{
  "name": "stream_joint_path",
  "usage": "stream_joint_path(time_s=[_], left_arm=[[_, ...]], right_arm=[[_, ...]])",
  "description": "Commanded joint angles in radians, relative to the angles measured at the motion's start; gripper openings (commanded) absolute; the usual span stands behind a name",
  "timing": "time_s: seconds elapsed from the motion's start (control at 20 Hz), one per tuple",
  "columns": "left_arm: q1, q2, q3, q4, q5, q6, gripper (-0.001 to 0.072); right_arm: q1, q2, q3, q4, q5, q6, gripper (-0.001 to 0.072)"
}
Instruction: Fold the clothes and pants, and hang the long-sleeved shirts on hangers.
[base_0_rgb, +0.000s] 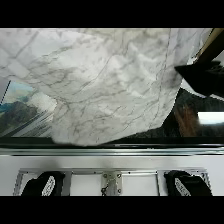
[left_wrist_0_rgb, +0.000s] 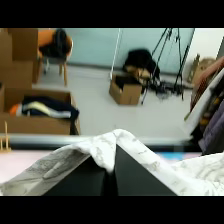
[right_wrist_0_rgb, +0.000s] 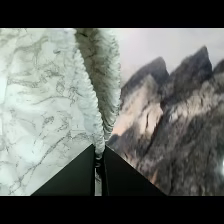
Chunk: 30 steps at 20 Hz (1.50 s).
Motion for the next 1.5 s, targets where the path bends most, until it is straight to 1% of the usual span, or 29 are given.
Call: stream_joint_path(time_s=[0.0,0.1,0.2,0.3,0.45,0.5,0.55,0.6,0.65,0.7,0.85,0.95,1.05,1.15,1.25,1.3,1.35,1.45], left_arm=[[-0.048,-0.213,0.002,-0.004,-0.013,0.010,0.0006],[-0.119,-0.380,0.003,0.001,0.043,0.058,0.0006],[-0.185,-0.546,0.004,0.001,0.116,0.069,0.0006],[-0.236,-0.688,0.004,0.000,0.179,0.069,0.0005],[-0.284,-0.832,0.004,-0.003,0.215,0.068,0.0012],[-0.285,-0.860,0.004,-0.002,0.216,0.066,0.0289],[-0.278,-0.875,0.004,-0.002,0.212,0.047,0.0562],[-0.261,-0.877,0.004,-0.002,0.200,0.015,0.0574],[-0.233,-0.869,0.004,-0.001,0.180,-0.015,0.0573],[-0.200,-0.855,0.004,0.000,0.143,-0.033,0.0573],[-0.076,-0.776,-0.034,0.029,-0.037,-0.037,0.0573],[0.000,-0.682,-0.178,0.101,-0.096,-0.050,0.0572],[0.065,-0.601,-0.374,0.115,-0.155,-0.071,0.0572],[0.109,-0.537,-0.593,0.114,-0.165,-0.071,0.0572],[0.134,-0.505,-0.778,0.101,-0.137,-0.070,0.0573],[0.144,-0.503,-0.843,0.081,-0.120,-0.067,0.0573],[0.151,-0.507,-0.893,0.055,-0.101,-0.046,0.0573],[0.150,-0.532,-0.943,0.006,-0.067,-0.025,0.0572]], right_arm=[[0.001,-0.054,-0.105,-0.108,0.097,0.149,0.0013],[0.000,-0.135,-0.183,-0.125,0.097,0.170,0.0013],[0.000,-0.261,-0.201,-0.208,0.078,0.170,0.0013],[-0.001,-0.391,-0.199,-0.265,-0.014,0.169,0.0014],[-0.002,-0.559,-0.162,-0.298,-0.219,0.161,0.0022],[-0.009,-0.599,-0.137,-0.298,-0.273,0.162,0.0029],[-0.020,-0.632,-0.102,-0.295,-0.311,0.162,0.0183],[-0.032,-0.654,-0.068,-0.295,-0.329,0.161,0.0451],[-0.048,-0.660,-0.039,-0.296,-0.331,0.153,0.0638],[-0.072,-0.653,-0.014,-0.295,-0.329,0.134,0.0646],[-0.127,-0.565,-0.006,-0.299,-0.279,0.131,0.0646],[-0.130,-0.486,-0.021,-0.318,-0.191,0.129,0.0645],[-0.107,-0.405,-0.071,-0.323,-0.135,0.105,0.0645],[-0.080,-0.327,-0.140,-0.323,-0.125,0.105,0.0646],[-0.052,-0.273,-0.195,-0.322,-0.125,0.105,0.0645],[-0.040,-0.257,-0.211,-0.321,-0.125,0.106,0.0645],[-0.029,-0.246,-0.220,-0.321,-0.125,0.106,0.0645],[-0.014,-0.241,-0.222,-0.317,-0.125,0.106,0.0645]])
